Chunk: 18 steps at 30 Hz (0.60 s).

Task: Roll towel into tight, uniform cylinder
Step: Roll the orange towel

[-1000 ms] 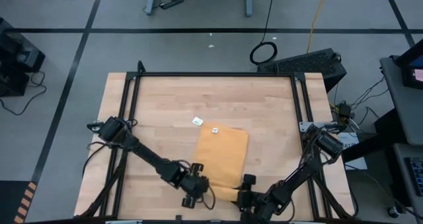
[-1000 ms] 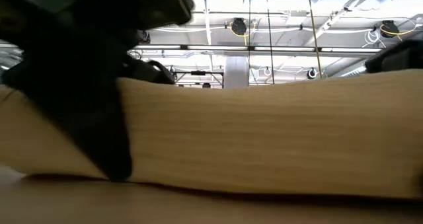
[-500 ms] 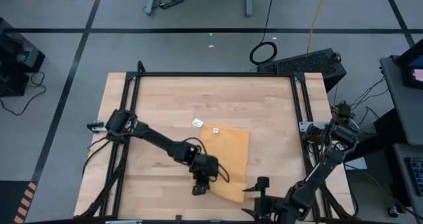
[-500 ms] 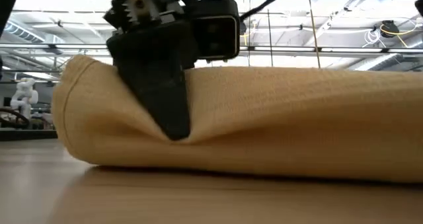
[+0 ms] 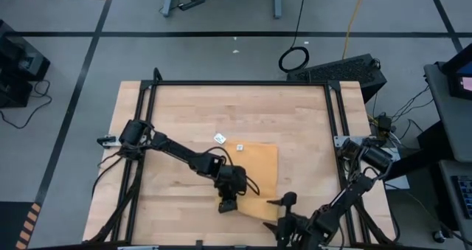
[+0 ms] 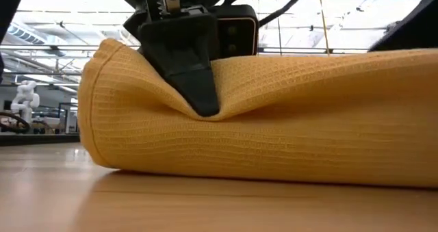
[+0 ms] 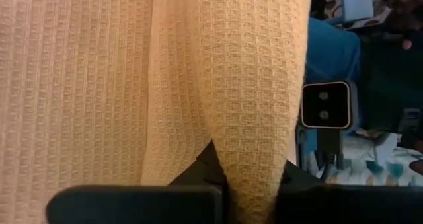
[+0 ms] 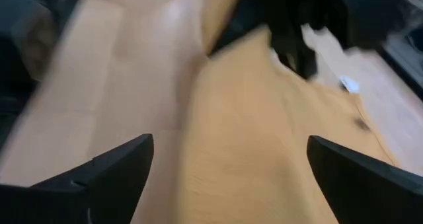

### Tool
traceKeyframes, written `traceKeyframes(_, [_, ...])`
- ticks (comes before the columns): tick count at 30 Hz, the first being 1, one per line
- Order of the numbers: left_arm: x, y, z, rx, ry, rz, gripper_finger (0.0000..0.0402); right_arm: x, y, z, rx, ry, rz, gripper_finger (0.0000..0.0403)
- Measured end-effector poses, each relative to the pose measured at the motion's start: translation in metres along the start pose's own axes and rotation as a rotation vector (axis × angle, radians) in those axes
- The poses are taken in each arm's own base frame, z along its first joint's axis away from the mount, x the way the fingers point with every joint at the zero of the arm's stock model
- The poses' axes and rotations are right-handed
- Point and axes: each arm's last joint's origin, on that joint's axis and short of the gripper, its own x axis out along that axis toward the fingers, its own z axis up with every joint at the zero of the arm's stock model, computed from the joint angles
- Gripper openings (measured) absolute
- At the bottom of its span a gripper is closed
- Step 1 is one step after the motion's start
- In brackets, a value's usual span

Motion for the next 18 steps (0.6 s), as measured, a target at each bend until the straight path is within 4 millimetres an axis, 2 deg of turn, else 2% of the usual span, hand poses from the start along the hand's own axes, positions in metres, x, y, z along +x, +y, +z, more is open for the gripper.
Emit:
traceKeyframes(6, [0.0, -0.003, 0.003, 0.027, -0.034, -0.024, 0.0029, 0.021, -0.013, -0.005, 0.115, 0.13, 0.032, 0.039])
traceKeyframes(9, [0.0, -0.003, 0.003, 0.026, -0.031, -0.023, 0.0029, 0.028, -0.017, -0.003, 0.181, 0.162, 0.039, 0.0372])
traceKeyframes(12, [0.001, -0.004, 0.002, 0.026, -0.025, -0.023, 0.0029, 0.032, -0.019, -0.003, 0.216, 0.19, 0.049, 0.0326])
traceKeyframes(18, [0.005, -0.009, -0.001, 0.041, -0.061, 0.048, 0.0029, 0.038, -0.021, -0.003, 0.251, 0.272, 0.11, 0.0198])
